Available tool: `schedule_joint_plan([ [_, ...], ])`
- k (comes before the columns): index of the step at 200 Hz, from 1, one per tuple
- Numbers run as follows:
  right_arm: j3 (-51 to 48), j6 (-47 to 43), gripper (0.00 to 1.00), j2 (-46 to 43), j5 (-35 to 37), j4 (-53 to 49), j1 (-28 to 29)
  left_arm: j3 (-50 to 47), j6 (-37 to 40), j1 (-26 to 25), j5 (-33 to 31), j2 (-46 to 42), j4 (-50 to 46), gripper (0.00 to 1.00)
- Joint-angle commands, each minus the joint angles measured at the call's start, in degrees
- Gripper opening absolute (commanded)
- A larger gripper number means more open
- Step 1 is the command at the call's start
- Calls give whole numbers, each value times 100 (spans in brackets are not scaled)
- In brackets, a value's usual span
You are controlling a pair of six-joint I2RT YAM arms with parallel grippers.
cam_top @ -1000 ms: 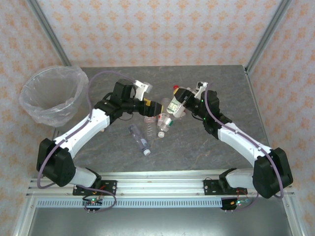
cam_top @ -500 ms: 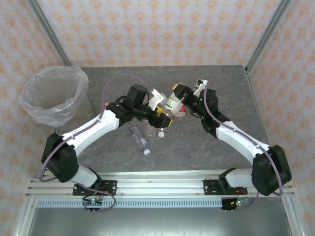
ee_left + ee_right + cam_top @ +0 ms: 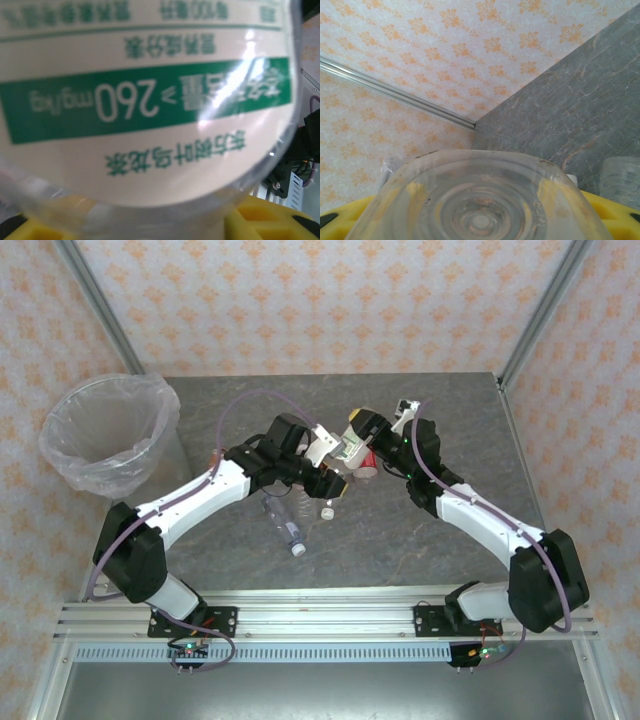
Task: Put the plastic bottles in the bin
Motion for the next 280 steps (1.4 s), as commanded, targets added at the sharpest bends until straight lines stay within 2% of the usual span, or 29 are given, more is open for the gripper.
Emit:
schedule_joint_plan([
  [1,210,84,32,51,-99,228,34,174,234,-28,-117,-13,-156,42],
  [51,266,-3,47,52,-93,-65,41,-60,-3,-20,-552,-228,326,40],
  [84,238,-36,59,-3,75,-238,35,-45,-108,-19,-970,-213,316,34],
  [121,218,-213,81,-167,339,-568,40,-61,-252,42,-1186,-152,349,28],
  [132,150,-205,100,-250,554,-626,36,-83,-291,58,-1252,-172,405,25],
  [175,-209,-206,99,-655,1250,-708,33,-8,-367,153,-1506,-163,409,16],
  [196,-392,-220,99,-908,1655,-855,33,40,-428,255,-1543,-163,325,0],
  [242,-438,-477,99,-1242,2042,-1407,35,-9,-615,544,-1805,-324,228,0],
  [280,-295,-1071,99,-1216,1597,-1450,36,75,-958,839,-2373,-521,86,0],
])
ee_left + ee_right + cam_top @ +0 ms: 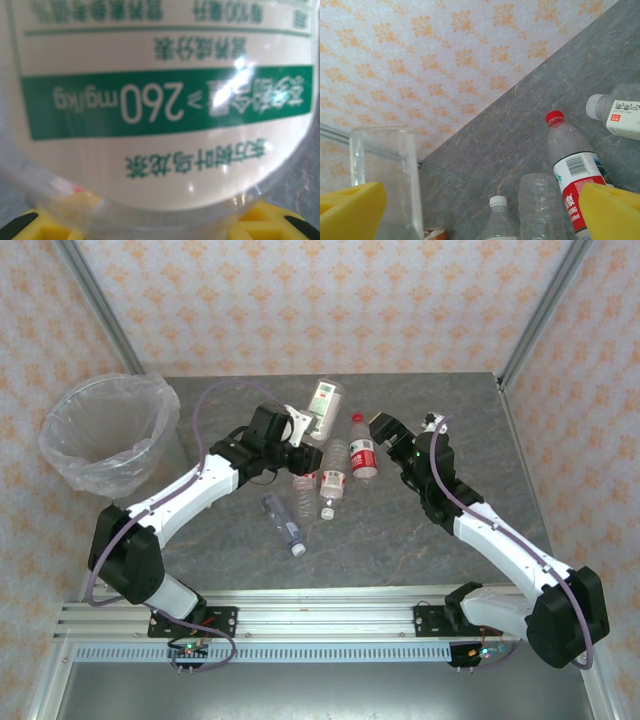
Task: Put the plastic bottles in the bin
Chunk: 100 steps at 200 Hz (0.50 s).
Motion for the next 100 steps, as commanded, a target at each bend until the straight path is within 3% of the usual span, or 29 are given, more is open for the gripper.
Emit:
schedule_joint_plan([
  [1,116,-593,99,-68,-212,-148,10,98,-300,165,-570,-334,-72,0],
  [39,273,-1403,99,-24,-1019,-80,11,245,-609,478,-1165,-519,-325,0],
  [100,406,-1362,99,135,-1617,-20,63,471,-529,678,-1952,-776,-620,0],
])
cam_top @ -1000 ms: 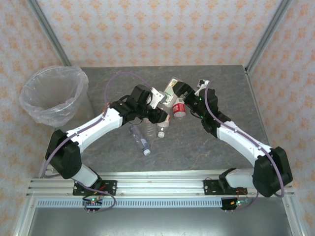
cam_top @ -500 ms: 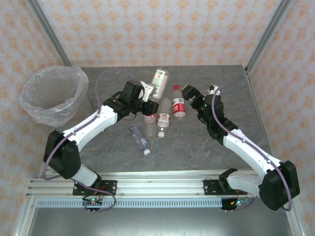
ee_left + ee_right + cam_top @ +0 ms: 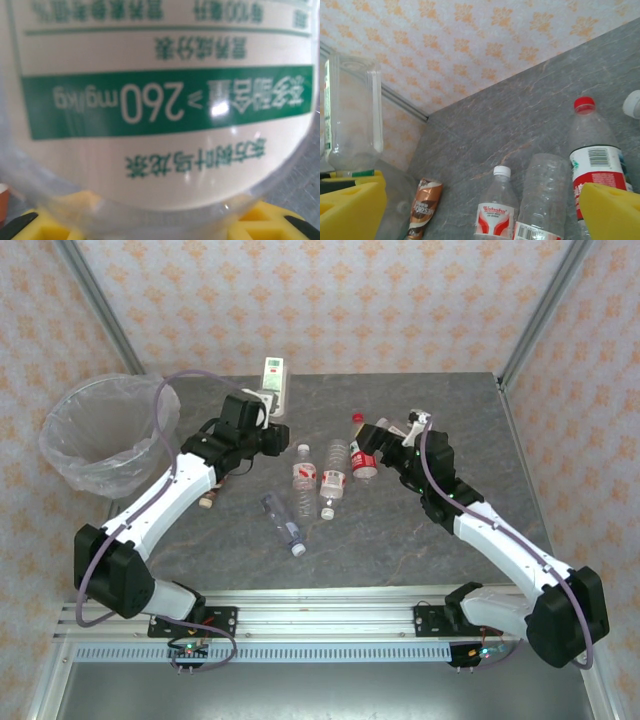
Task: Put the plastic bottles in the bin
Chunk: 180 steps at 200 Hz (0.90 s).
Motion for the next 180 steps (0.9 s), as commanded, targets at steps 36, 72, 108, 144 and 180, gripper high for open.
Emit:
schedule_joint_plan([
  [36,536,-789,99,269,10,-76,651,519,-189,361,-1079,-510,-243,0],
  [72,668,-923,99,531,282,5,938,815,-140,575,-1763,-681,-413,0],
  [108,698,-875,99,677,236,21,961,1070,-150,896,-2633,-928,-515,0],
  [144,466,-788,99,608,372,423,956,1315,-216,1160,-3841,-1000,-722,0],
  [180,342,-866,99,497,428,531,956,1364,-227,1666,-3903,-935,-830,0],
])
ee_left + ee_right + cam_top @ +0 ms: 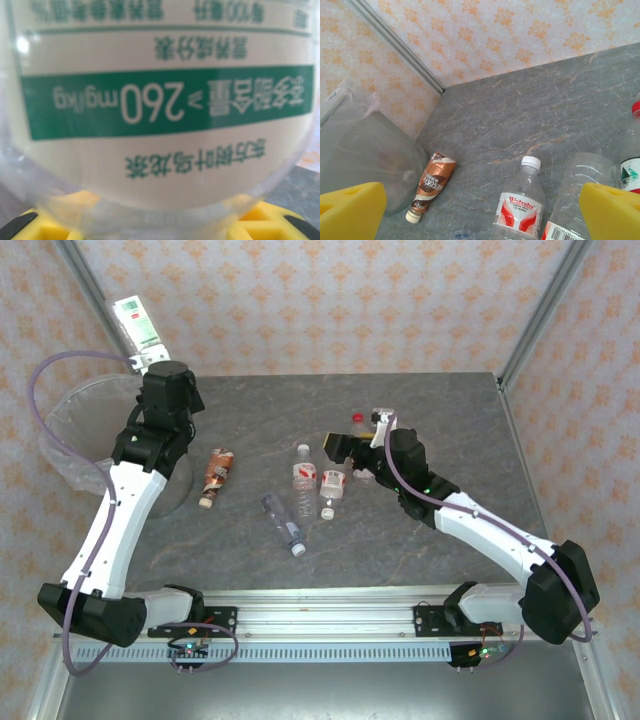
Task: Put the plastic bottles in the bin
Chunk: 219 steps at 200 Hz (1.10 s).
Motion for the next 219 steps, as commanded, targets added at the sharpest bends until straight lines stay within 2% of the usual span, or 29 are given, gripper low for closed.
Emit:
schedule_joint_plan([
  [1,-153,-118,99,-177,138,352,21,171,-74,313,-480,14,-279,0],
  [64,-338,-145,99,-282,237,559,21,232,-336,1251,-339,276,-471,0],
  [95,-448,-164,99,-319,330,584,21,277,-732,1872,393,380,-705,0],
  [177,-633,-138,99,-587,465,636,21,-418,-1126,2509,1505,494,-660,0],
  [202,-630,-120,99,-551,474,611,21,-623,-1172,2538,1942,499,-560,0],
  [219,-603,-83,99,-500,466,620,17,-746,-1220,2544,2195,518,-493,4],
])
